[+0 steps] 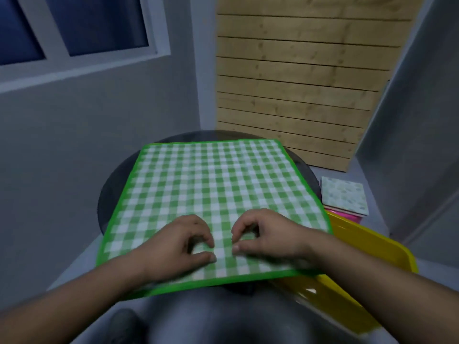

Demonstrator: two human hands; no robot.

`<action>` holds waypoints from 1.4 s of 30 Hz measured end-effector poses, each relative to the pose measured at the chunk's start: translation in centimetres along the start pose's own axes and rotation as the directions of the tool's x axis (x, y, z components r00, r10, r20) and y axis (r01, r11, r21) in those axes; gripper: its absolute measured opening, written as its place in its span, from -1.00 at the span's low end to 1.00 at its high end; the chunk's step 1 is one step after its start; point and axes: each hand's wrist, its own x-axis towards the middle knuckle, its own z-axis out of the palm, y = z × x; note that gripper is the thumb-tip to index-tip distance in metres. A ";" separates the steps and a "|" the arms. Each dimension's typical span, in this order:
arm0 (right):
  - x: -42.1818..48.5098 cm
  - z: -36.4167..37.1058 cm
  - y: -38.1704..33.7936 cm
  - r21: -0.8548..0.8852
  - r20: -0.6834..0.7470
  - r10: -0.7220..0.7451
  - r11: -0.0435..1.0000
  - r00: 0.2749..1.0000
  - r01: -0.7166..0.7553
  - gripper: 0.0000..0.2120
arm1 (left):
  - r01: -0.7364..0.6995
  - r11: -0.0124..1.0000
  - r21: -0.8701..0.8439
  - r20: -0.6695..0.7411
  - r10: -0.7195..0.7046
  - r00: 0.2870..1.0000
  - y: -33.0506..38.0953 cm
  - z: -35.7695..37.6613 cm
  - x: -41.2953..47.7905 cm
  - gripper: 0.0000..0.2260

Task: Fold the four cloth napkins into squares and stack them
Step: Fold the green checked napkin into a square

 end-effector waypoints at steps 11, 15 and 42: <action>-1.3 3.9 0.1 -0.316 0.057 -0.077 0.945 0.995 0.091 -0.63 | 0.062 0.991 -0.118 0.050 -0.057 0.997 -0.4 1.4 -1.5 -0.59; -1.6 4.3 0.0 -0.300 0.040 -0.082 0.950 0.996 0.090 -0.66 | 0.058 0.989 -0.139 0.047 -0.052 0.998 -0.4 1.5 -1.7 -0.59; -1.4 3.6 -1.0 -0.065 -0.182 -0.087 0.995 0.979 0.076 -0.89 | 0.120 0.918 -0.379 0.065 -0.103 0.993 0.7 -0.4 -1.6 -0.74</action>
